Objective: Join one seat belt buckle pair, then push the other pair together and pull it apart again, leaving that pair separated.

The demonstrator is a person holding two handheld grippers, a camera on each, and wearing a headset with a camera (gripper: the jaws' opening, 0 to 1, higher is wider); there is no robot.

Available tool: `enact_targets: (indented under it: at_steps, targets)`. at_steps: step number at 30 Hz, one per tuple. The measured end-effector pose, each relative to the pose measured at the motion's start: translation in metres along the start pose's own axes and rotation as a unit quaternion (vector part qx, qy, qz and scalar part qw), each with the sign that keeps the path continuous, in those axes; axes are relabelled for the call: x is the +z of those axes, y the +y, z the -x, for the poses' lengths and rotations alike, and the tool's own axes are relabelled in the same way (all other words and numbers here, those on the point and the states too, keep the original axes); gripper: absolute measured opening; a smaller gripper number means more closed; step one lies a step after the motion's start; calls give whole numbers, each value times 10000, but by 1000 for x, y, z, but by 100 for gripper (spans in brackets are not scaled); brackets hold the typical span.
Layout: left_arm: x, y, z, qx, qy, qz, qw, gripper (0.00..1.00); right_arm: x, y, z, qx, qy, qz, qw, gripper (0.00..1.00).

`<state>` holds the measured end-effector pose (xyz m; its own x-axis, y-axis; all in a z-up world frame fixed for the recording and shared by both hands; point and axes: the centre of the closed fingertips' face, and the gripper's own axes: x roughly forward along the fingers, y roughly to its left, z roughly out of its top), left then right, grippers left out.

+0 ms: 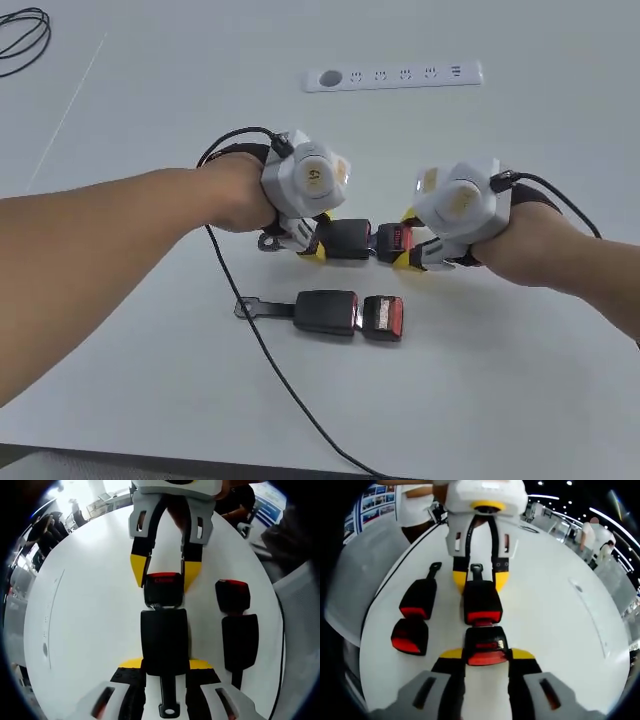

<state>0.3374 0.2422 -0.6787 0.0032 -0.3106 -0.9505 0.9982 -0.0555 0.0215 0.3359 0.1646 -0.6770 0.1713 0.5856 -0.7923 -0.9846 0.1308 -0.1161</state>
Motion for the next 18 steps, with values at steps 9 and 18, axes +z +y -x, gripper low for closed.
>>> enact_targets:
  at_steps: [9, 18]
  targets:
    - [1, 0, 0, -20, 34, 29, 10000, 30, -1, 1, 4, -21, 49, -3, 10000, 31]
    - [0, 1, 1, -28, -38, 94, 9999, 30, -10, -1, 12, -25, 47, -60, 10000, 31]
